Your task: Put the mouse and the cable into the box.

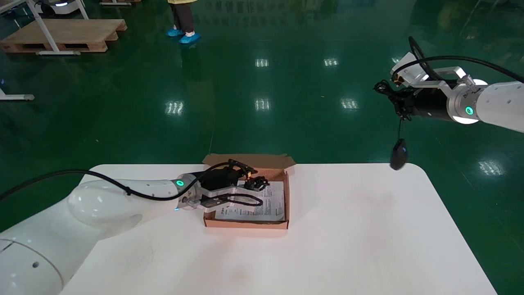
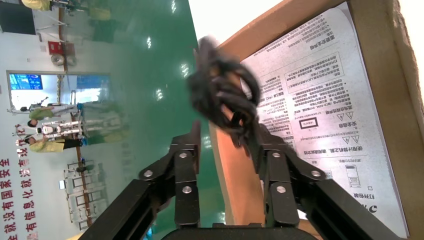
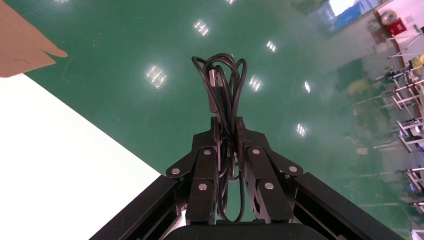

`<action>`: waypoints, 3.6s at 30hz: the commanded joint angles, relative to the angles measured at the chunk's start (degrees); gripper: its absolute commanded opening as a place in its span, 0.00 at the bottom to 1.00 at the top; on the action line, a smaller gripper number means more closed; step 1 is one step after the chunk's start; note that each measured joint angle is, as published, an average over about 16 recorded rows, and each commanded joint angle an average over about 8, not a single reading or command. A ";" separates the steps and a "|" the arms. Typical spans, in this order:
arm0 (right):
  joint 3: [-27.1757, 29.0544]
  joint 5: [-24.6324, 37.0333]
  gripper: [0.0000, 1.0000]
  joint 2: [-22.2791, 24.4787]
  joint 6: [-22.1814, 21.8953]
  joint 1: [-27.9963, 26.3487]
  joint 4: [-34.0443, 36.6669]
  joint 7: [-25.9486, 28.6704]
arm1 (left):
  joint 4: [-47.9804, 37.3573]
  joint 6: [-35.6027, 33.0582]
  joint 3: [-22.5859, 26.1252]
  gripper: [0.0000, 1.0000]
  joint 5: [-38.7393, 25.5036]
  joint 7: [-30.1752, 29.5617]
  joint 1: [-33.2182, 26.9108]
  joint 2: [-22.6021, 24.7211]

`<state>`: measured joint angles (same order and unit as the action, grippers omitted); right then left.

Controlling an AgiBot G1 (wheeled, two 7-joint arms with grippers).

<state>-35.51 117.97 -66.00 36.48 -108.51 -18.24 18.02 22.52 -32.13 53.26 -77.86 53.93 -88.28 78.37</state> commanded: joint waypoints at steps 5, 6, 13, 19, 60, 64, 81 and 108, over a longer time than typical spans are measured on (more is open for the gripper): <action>0.00 0.01 0.00 0.00 -0.01 0.02 -0.02 0.00 | 0.14 -0.03 -0.14 1.00 -0.16 0.04 0.01 -0.07; 0.00 0.01 0.00 0.00 -0.01 0.02 -0.02 0.00 | 0.23 -0.07 -0.15 1.00 -0.16 0.04 0.02 -0.17; 0.08 -0.27 0.00 0.03 0.10 0.21 -0.82 -0.55 | 0.58 3.19 -1.02 1.00 0.76 -1.70 -0.76 -1.54; 0.27 -1.10 0.00 0.31 0.85 1.22 -3.01 -1.87 | -2.49 12.63 -3.74 1.00 2.79 -7.14 -5.02 -3.51; -8.94 8.33 0.00 -10.71 10.24 21.46 -48.35 12.84 | -3.22 21.02 -1.91 1.00 0.41 -18.68 -9.42 -8.46; -10.18 10.96 0.00 -10.69 10.19 21.75 -47.58 15.41 | -2.92 21.13 -1.49 1.00 0.02 -19.52 -9.39 -8.60; -12.88 16.68 1.00 -10.67 5.77 23.47 -38.98 18.87 | -2.09 21.42 -0.30 1.00 -1.08 -21.79 -9.35 -9.01; -6.98 0.23 1.00 -3.30 13.70 27.37 -42.54 14.07 | -2.16 21.43 -0.43 1.00 -0.97 -21.56 -9.32 -8.98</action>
<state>-42.49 118.21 -69.30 50.18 -81.14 -60.78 32.09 20.43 -10.80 52.78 -78.78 32.31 -97.54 69.34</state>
